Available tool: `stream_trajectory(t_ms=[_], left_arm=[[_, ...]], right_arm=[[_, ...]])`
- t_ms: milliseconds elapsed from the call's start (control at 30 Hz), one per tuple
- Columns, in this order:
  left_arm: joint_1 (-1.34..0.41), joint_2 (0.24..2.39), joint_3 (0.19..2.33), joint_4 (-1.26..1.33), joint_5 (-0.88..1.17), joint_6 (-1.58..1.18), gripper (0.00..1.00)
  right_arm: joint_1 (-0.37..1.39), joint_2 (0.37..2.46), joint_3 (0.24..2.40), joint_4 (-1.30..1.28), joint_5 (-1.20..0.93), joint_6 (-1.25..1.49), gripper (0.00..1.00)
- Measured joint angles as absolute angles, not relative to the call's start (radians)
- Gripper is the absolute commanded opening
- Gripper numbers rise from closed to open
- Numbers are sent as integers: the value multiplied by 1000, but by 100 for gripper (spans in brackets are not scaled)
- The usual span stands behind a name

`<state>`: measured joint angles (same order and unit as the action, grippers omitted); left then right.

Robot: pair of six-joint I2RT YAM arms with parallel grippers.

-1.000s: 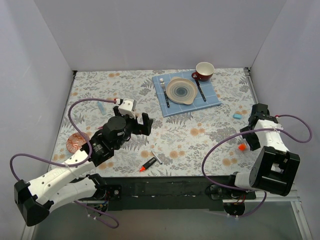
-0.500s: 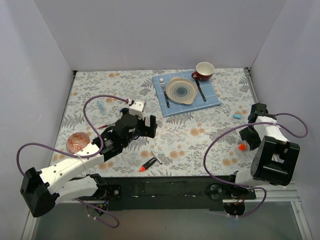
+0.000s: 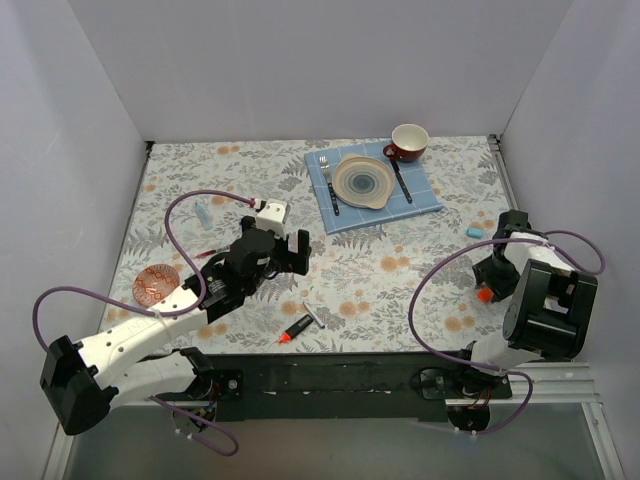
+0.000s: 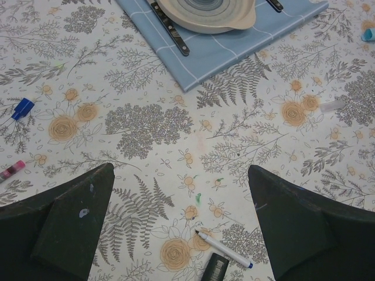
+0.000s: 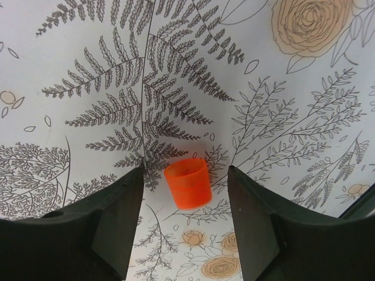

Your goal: Insert the pens into the pen caps

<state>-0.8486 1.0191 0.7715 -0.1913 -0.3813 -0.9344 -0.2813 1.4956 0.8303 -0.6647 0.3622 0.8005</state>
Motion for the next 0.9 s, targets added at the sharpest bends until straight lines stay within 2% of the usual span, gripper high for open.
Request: stream_trajectory(t_ms=[200, 333, 567, 733, 900], left_arm=[[-849, 1003, 772, -203, -389, -933, 98], [-849, 999, 772, -203, -393, -931, 98], [-849, 998, 772, -204, -393, -931, 98], [-849, 992, 772, -206, -398, -929, 98], [-849, 987, 772, -207, -413, -923, 98]], right_arm=[[-282, 1505, 821, -636, 340, 800, 56], [-281, 1504, 818, -610, 335, 785, 40], [-246, 1464, 776, -544, 339, 715, 34], [-94, 1441, 755, -514, 339, 627, 33], [150, 1440, 756, -479, 274, 515, 33]])
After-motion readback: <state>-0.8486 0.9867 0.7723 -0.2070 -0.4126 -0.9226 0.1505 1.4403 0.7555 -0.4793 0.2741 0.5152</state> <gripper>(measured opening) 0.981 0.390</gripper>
